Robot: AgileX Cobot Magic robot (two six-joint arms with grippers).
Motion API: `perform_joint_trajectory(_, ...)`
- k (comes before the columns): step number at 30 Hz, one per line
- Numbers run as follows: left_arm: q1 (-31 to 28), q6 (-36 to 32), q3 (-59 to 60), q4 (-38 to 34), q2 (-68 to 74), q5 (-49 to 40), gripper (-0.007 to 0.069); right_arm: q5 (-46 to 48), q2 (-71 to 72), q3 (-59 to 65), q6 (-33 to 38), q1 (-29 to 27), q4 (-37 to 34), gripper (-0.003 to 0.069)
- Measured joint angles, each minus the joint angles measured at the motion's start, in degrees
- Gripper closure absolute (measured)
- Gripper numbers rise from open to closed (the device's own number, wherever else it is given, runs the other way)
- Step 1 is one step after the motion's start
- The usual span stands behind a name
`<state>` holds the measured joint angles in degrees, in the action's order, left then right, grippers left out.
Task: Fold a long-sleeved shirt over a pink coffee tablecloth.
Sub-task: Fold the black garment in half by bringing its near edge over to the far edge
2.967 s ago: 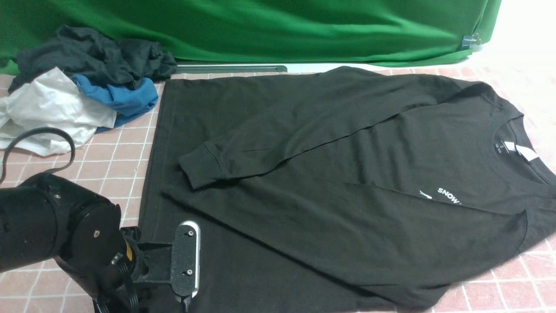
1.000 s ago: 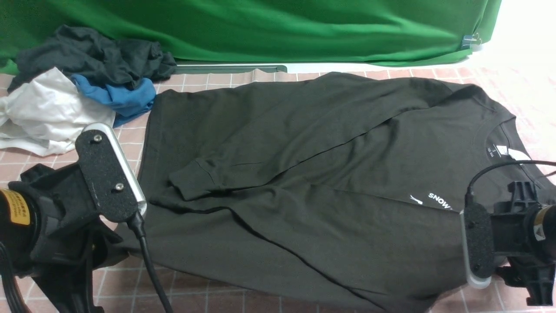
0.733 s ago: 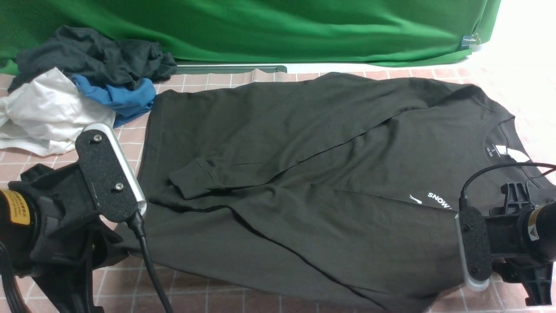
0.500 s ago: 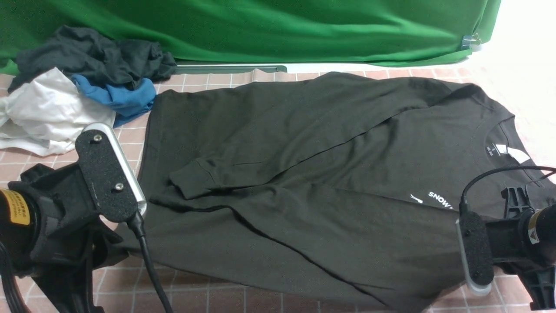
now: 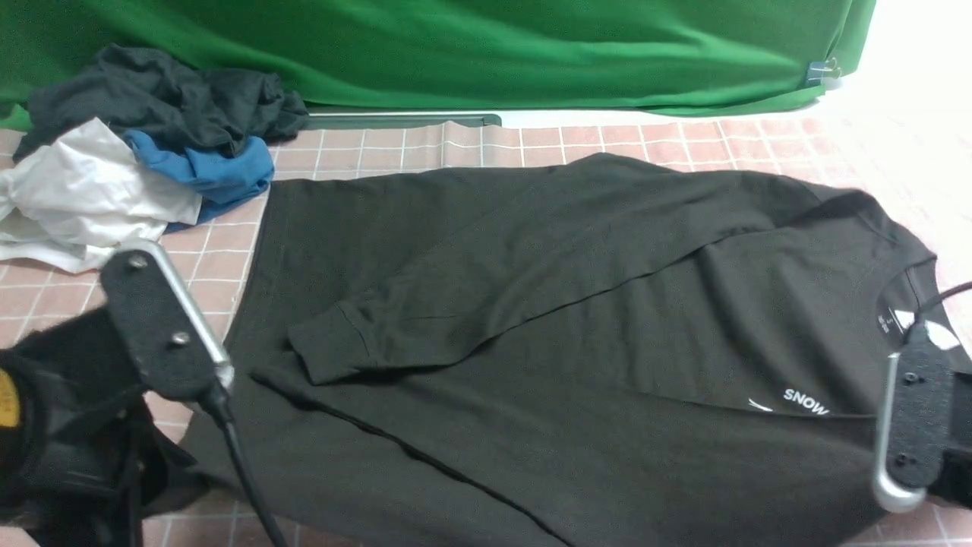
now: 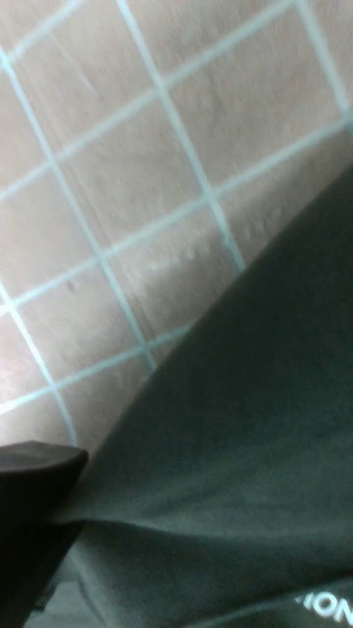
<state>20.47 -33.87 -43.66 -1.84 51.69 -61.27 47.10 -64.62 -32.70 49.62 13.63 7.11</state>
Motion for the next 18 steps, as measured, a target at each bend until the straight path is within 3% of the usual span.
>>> perform_joint_trajectory(4, 0.0, 5.5, 0.0, 3.2, -1.6, 5.8, 0.058, -0.6, 0.9, -0.7, -3.7, 0.0, 2.4, 0.0623)
perform_joint_trajectory(9, -0.2, 11.7, 0.0, 9.4, 0.9, 9.8, 0.058, -7.8, -2.8, -5.5, -9.7, 0.0, 3.6, 0.0623)
perform_joint_trajectory(12, -3.3, 18.1, 0.0, 11.2, 5.6, 17.2, 0.058, -12.2, -9.4, -10.7, -11.5, 0.0, 3.7, 0.0623)
perform_joint_trajectory(18, -11.5, 19.7, -1.8, 8.6, 19.5, 32.5, 0.058, -13.3, -22.5, -20.5, -15.3, -0.2, 3.8, 0.0623)
